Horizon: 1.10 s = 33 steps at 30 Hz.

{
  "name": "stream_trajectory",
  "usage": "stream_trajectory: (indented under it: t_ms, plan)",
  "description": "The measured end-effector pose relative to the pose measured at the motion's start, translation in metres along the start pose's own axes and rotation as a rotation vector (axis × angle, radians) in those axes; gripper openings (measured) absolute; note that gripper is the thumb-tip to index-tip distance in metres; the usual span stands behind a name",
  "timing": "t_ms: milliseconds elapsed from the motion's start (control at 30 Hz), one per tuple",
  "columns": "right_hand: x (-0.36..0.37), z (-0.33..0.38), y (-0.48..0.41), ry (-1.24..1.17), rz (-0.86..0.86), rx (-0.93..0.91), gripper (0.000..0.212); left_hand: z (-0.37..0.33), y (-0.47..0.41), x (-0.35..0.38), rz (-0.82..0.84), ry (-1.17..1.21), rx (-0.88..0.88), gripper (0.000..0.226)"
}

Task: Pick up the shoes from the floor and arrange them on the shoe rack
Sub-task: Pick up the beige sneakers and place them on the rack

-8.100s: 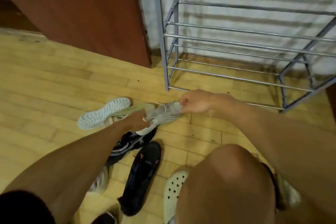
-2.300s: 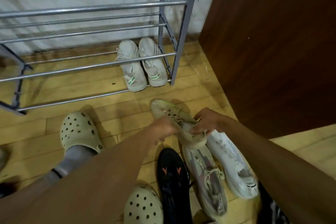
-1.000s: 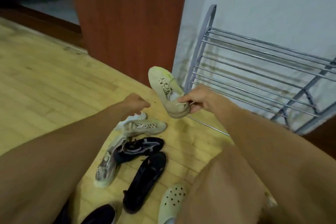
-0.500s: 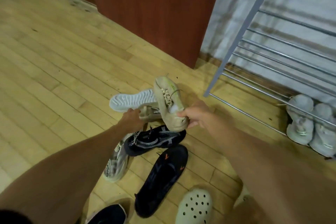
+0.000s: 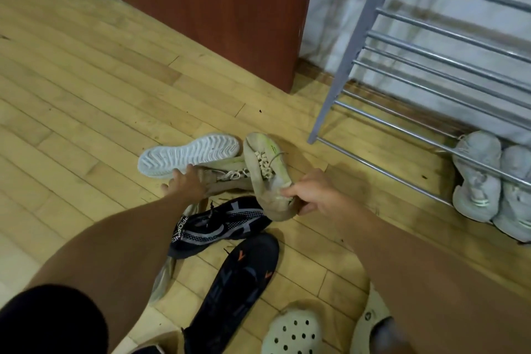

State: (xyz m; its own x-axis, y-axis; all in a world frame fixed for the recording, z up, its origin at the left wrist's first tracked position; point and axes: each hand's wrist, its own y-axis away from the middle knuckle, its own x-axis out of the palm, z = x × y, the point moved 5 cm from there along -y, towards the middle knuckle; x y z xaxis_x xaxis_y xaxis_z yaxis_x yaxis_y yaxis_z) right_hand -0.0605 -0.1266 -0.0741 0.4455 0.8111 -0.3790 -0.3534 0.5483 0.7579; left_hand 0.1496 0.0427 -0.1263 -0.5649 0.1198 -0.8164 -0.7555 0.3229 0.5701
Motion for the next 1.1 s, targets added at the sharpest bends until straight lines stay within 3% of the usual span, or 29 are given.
stream_trajectory:
  t_ms: [333,467,633,867,967,1100]
  plan:
    - [-0.015,-0.024,0.032,-0.086,0.011,0.01,0.046,0.008,0.03,-0.008,-0.12,0.207,0.077,0.038]
    - [-0.026,-0.032,0.049,-0.13,-0.009,0.022,0.053,-0.015,0.054,-0.031,0.036,0.168,0.155,0.028]
    - [-0.046,-0.049,0.074,-0.231,-0.003,0.065,0.045,-0.042,0.083,-0.041,0.245,0.592,0.085,0.02]
    - [-0.094,-0.08,0.078,-0.424,-0.097,0.155,0.05,-0.107,0.122,0.0,0.482,0.711,0.103,0.024]
    - [-0.119,-0.095,0.067,-0.469,-0.154,0.174,0.046,-0.145,0.123,0.023,0.515,0.772,0.111,0.038]
    - [-0.151,-0.111,0.033,-0.516,-0.273,0.147,0.041,-0.198,0.111,0.046,0.491,0.889,0.127,0.027]
